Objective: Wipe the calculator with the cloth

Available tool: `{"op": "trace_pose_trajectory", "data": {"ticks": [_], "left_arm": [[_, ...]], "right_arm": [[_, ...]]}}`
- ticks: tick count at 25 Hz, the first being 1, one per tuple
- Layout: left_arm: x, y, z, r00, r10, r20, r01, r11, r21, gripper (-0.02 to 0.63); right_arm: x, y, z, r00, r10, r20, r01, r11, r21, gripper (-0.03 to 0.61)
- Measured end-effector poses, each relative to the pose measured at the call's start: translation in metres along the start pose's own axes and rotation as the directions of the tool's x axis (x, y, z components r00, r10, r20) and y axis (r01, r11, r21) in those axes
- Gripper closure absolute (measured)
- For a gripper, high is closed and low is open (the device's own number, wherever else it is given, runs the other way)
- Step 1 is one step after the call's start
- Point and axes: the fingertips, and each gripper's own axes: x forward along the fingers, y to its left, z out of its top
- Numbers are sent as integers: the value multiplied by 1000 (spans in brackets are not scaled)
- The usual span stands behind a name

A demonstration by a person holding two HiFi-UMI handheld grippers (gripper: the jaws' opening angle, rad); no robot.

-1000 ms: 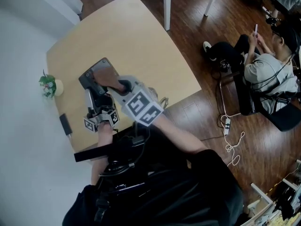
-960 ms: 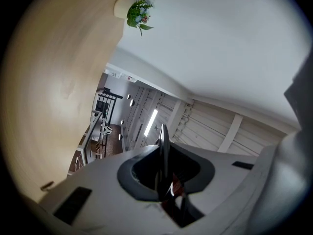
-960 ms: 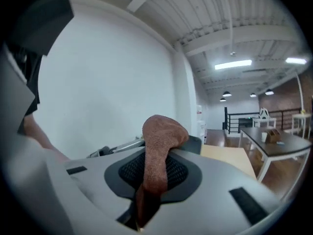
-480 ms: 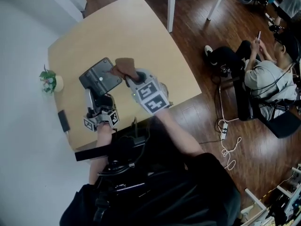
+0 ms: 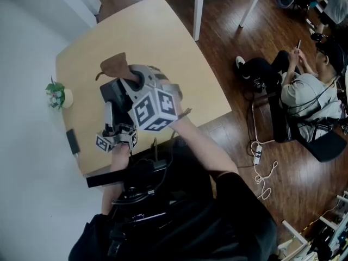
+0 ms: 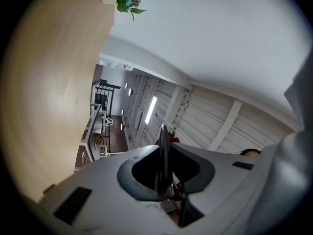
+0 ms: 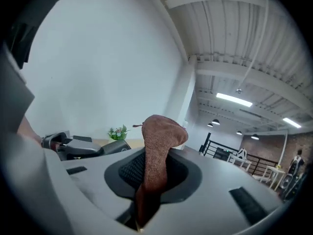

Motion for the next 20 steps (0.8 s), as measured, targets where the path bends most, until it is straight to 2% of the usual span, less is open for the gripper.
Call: {"op": "trace_pose_trajectory", "data": {"ticks": [4,10,13,15,16,17,18,20], "left_arm": [[2,-3,-5,999,2,-33,-1,1000,27,540],[3,1,1,1000,19,-9,-19,1000,11,540],[1,6,8,999,31,14,-31,999,8,540],[-1,9,11,999,42,22,-43,999,7,541],[-1,10,11,999,46,23,-46,999,5,540],[-1,10,9,999,49,21,-49,999,1,540],[0,10,7,999,51,16,-51,999,-1,540],[0,11,4,998,55,1,-55,998,2,540]], "right_arm": [[12,32,-12,994,108,-32,-109,993,-41,515],[-16,84,-31,972,224,-65,-229,969,-88,515],[-34,125,-51,933,334,-132,-351,924,-150,515],[-46,143,-63,891,421,-171,-444,887,-129,515],[-51,143,-65,878,447,-168,-466,879,-97,515],[-53,135,-63,879,452,-149,-464,884,-57,515],[-51,119,-58,895,431,-120,-436,900,-19,515],[-40,75,-39,947,314,-63,-313,950,16,515]]}}
